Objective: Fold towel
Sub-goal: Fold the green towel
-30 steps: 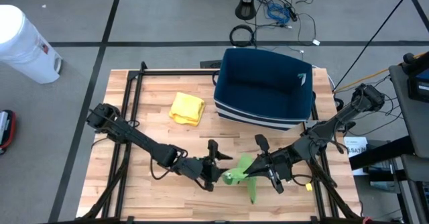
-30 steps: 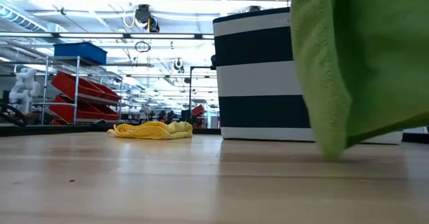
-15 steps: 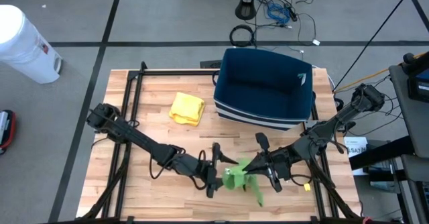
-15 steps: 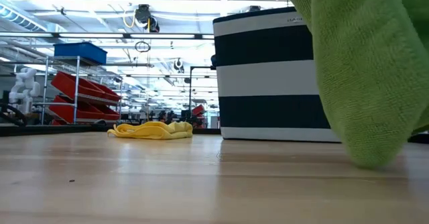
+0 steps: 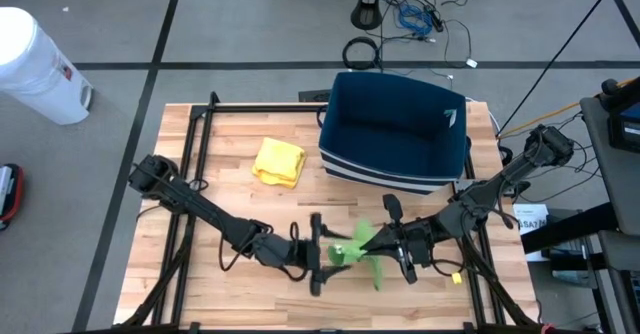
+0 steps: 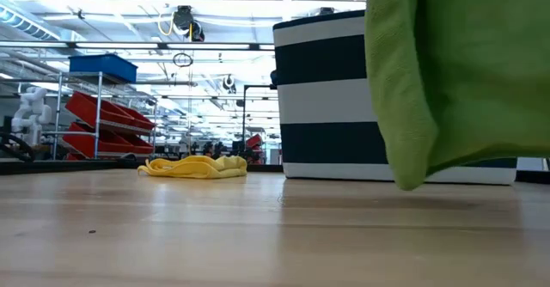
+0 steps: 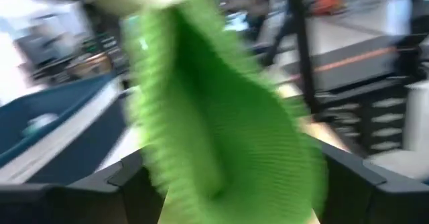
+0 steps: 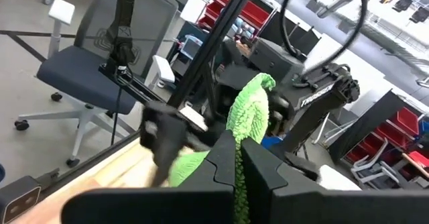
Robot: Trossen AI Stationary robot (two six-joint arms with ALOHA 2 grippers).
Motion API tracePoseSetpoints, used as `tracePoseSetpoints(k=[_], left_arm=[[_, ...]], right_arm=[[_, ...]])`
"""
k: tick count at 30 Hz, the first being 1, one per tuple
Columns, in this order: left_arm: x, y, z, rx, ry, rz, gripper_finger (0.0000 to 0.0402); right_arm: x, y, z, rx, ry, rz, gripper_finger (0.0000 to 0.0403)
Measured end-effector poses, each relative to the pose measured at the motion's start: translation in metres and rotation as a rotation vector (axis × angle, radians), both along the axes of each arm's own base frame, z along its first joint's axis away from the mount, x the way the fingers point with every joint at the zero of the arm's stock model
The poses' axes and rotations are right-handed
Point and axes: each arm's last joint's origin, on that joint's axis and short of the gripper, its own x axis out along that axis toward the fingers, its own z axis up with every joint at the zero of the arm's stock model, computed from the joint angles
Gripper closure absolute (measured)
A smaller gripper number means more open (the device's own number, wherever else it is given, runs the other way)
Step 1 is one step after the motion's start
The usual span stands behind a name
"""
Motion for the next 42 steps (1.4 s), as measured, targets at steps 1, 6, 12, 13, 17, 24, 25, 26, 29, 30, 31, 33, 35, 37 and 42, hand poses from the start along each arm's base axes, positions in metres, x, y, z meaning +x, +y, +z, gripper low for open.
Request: tracePoseSetpoints(k=[1,6,12,13,17,24,25,26,29,30,31,33,35,37,42], left_arm=[[0.001,0.002,-0.001,0.003,0.005,0.034,0.0099],[0.002,0.008,-0.003,0.031,0.023,0.1,0.0101],[-0.001,0.006,-0.007,0.139,0.07,0.147,0.0131],[-0.002,0.004,-0.007,0.158,0.07,0.154,0.0138],[-0.005,-0.003,-0.005,0.229,0.058,0.145,0.0165],[-0.008,-0.007,0.0,0.289,0.025,0.136,0.0191],[-0.008,-0.007,0.001,0.295,0.018,0.136,0.0195],[-0.008,-0.007,0.002,0.303,0.014,0.136,0.0199],[-0.008,-0.006,0.002,0.335,0.016,0.135,0.0217],[-0.007,-0.005,0.003,0.344,0.01,0.147,0.0224],[-0.007,-0.005,0.004,0.345,0.003,0.16,0.0232],[-0.006,-0.003,0.004,0.36,0.003,0.172,0.0245],[-0.005,-0.001,0.004,0.391,0.012,0.179,0.0254],[-0.004,0.002,0.004,0.401,0.015,0.191,0.0258],[-0.002,0.006,0.004,0.397,0.016,0.202,0.0259]], right_arm=[[0.0,0.0,0.0,0.0,0.0,0.0,0.0403],[-0.001,0.001,0.0,0.001,0.0,0.006,0.0403],[-0.003,0.004,-0.002,0.0,0.016,0.018,0.0403],[-0.003,0.004,-0.002,-0.001,0.02,0.018,0.0403],[-0.003,0.005,-0.003,0.0,0.036,0.019,0.0403],[-0.003,0.005,-0.005,0.006,0.049,0.019,0.0403],[-0.003,0.005,-0.005,0.005,0.051,0.019,0.0403],[-0.003,0.005,-0.005,0.009,0.052,0.018,0.0403],[-0.003,0.005,-0.005,0.016,0.061,0.018,0.0403],[-0.003,0.005,-0.006,0.018,0.064,0.017,0.0403],[-0.003,0.005,-0.006,0.02,0.066,0.018,0.0403],[-0.004,0.005,-0.006,0.021,0.071,0.017,0.0403],[-0.004,0.005,-0.006,0.02,0.073,0.017,0.0403],[-0.004,0.005,-0.006,0.02,0.073,0.017,0.0403],[-0.004,0.005,-0.006,0.019,0.074,0.017,0.0403]])
